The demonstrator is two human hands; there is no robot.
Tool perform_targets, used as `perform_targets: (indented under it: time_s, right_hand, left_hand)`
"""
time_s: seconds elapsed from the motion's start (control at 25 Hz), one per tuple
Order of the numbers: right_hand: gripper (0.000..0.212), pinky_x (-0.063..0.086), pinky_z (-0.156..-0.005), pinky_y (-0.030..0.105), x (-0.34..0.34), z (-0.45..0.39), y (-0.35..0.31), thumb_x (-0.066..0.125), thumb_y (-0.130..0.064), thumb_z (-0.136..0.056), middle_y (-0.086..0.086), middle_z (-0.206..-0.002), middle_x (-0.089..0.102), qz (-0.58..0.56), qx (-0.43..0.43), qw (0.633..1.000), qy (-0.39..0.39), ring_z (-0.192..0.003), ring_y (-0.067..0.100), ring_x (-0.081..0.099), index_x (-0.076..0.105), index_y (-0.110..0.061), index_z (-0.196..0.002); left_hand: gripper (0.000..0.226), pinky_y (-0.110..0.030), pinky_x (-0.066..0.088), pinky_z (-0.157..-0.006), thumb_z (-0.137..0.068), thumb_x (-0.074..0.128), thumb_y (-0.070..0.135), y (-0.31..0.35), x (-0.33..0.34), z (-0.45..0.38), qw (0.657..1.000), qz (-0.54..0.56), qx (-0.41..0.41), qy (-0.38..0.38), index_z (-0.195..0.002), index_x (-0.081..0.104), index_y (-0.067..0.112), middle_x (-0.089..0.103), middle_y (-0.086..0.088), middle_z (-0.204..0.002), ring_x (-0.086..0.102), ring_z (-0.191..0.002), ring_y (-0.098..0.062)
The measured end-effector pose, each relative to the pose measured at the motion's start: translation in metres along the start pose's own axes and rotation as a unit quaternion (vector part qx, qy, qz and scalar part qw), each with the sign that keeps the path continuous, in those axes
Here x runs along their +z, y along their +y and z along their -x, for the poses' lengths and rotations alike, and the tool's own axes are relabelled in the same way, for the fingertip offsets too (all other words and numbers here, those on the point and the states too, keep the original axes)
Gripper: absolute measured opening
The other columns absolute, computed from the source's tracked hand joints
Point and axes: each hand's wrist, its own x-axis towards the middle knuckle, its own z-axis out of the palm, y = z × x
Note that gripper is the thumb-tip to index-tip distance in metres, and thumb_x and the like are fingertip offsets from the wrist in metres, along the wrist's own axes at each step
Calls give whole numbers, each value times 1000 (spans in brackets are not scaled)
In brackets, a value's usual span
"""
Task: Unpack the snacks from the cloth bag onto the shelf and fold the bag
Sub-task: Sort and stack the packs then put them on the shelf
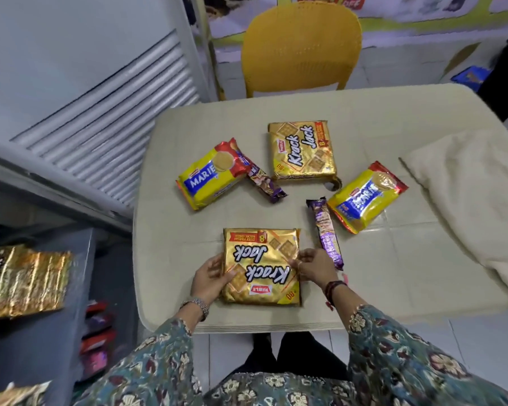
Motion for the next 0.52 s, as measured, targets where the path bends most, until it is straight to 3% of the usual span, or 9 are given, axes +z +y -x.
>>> perform_targets:
  time_s: [0.08,0.16,0.24,0.28,0.4,0.52]
  right_hand:
    - [23,58,-68,28,-18,2,-10,76,-18,-76,12,-91,73,30,-41,999,-2,-71,18,64,70,-8,-96]
    - [13,56,-61,23,-41,2,-26,70,-15,-80,8,-84,72,29,-97,994,42,-66,17,63,70,-10,-92]
    - [5,59,-73,38,-67,-9,-43,68,-16,-80,3,-78,71,-20,-129,987,99,-72,20,67,69,-17,-85]
    - [5,59,-75,38,-80,-17,-53,68,-16,-80,2,-78,70,-50,-134,983,116,-74,20,68,69,-18,-85]
    - [18,48,-73,11,-115,-48,-85,66,-10,-82,9,-94,71,-62,-179,968,165,-87,20,65,67,-9,-100]
    - [39,45,-85,23,-137,-86,-120,65,-14,-84,14,-120,63,-32,-185,968,169,-105,20,58,57,-3,-122]
  left_hand:
    - [52,-39,46,-98,-72,76,15,4,6,-3,992,-55,72,93,-119,55,19,52,-6,-125,53,-112,-21]
    - [38,-38,48,-93,-77,70,14,27,19,-9,977,-72,143,140,-111,58,27,54,-2,-118,54,-108,-18]
    - [37,-30,51,-87,-80,63,7,66,41,-17,972,-78,196,100,-107,58,32,60,3,-113,56,-104,-14]
    - [37,-26,51,-86,-81,60,4,84,54,-26,970,-84,215,71,-107,59,30,62,5,-113,57,-104,-13]
    - [35,-16,49,-87,-84,55,1,143,90,-63,975,-61,212,5,-114,58,17,60,-1,-121,57,-105,-15]
    - [42,-25,43,-97,-86,57,9,187,115,-105,981,-87,176,-2,-127,48,13,50,-7,-134,49,-121,-19]
